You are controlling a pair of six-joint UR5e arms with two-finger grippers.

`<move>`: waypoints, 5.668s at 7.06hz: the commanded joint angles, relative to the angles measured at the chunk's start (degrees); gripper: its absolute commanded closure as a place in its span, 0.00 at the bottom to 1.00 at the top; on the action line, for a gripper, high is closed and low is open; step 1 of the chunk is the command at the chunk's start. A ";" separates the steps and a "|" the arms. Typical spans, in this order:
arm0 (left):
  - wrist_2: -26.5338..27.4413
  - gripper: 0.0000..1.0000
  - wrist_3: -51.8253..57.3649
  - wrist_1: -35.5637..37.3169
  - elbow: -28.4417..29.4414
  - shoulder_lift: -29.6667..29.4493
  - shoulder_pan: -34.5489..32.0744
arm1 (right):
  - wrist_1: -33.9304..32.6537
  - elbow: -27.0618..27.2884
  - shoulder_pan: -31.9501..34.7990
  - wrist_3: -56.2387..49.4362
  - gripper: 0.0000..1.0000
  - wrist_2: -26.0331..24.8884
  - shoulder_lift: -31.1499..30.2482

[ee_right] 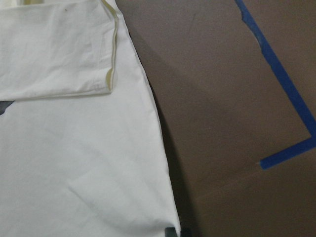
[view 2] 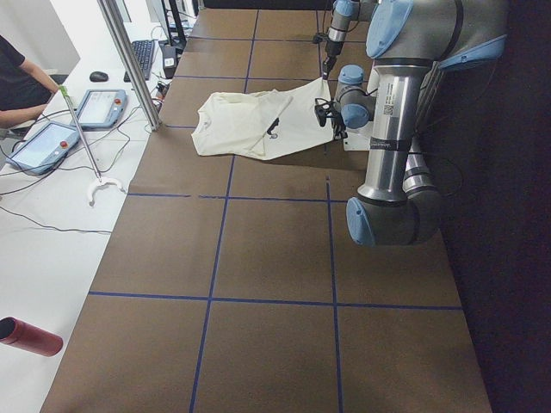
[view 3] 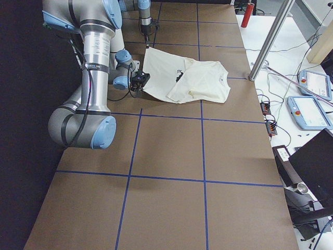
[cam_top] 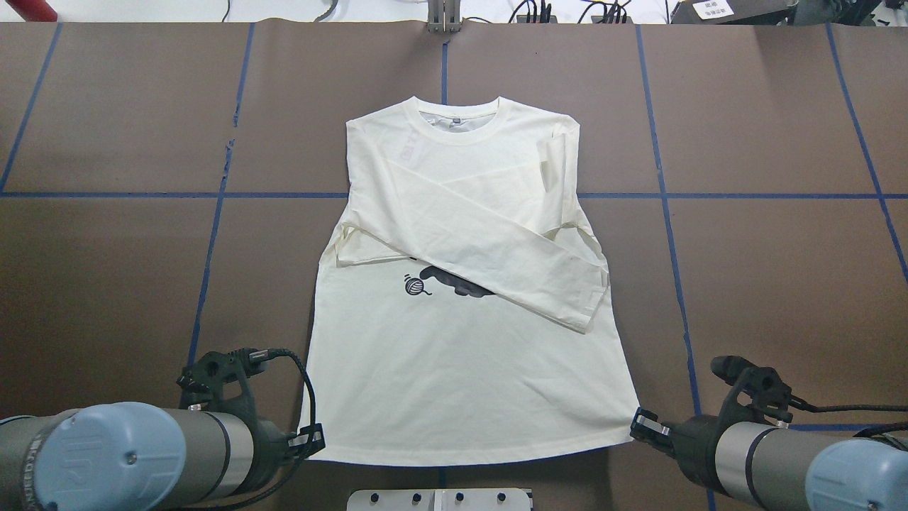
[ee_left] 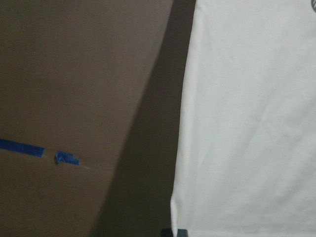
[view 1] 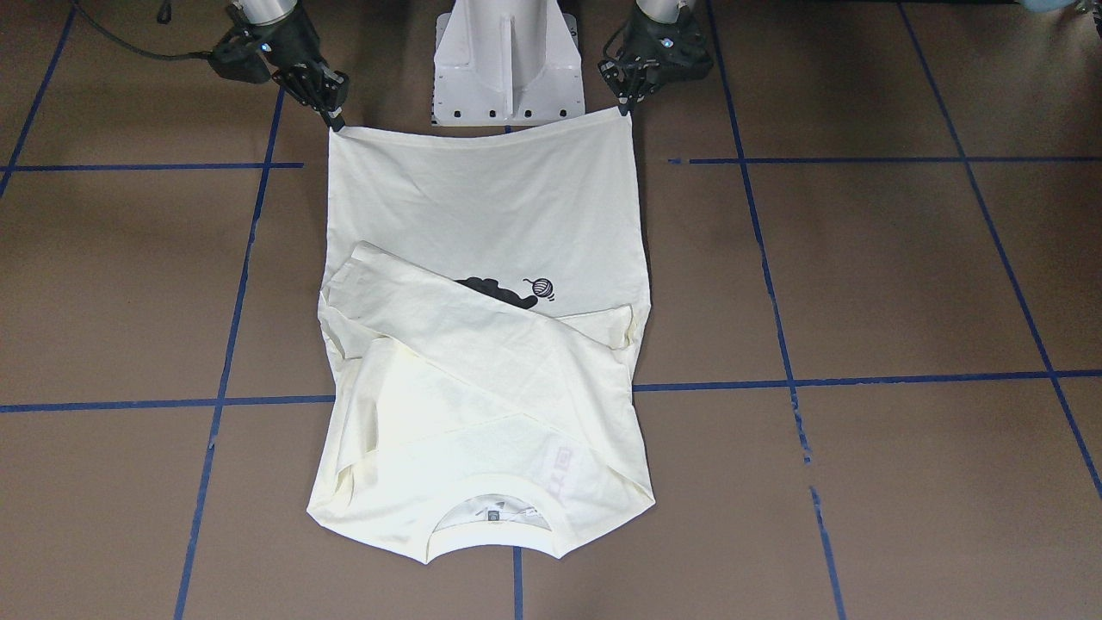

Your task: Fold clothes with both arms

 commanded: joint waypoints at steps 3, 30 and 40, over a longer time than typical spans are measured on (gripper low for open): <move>-2.90 1.00 8.81 0.17 -1.61 -1.14 -10.61 | -0.69 -3.32 11.27 -4.31 1.00 2.56 7.94; -2.20 0.51 24.71 -32.08 50.53 -23.74 -37.72 | -9.14 -33.25 33.91 -20.35 0.39 26.05 31.65; -0.79 0.50 24.01 -31.91 49.65 -23.56 -37.63 | -9.14 -36.50 32.15 -20.96 1.00 22.88 31.91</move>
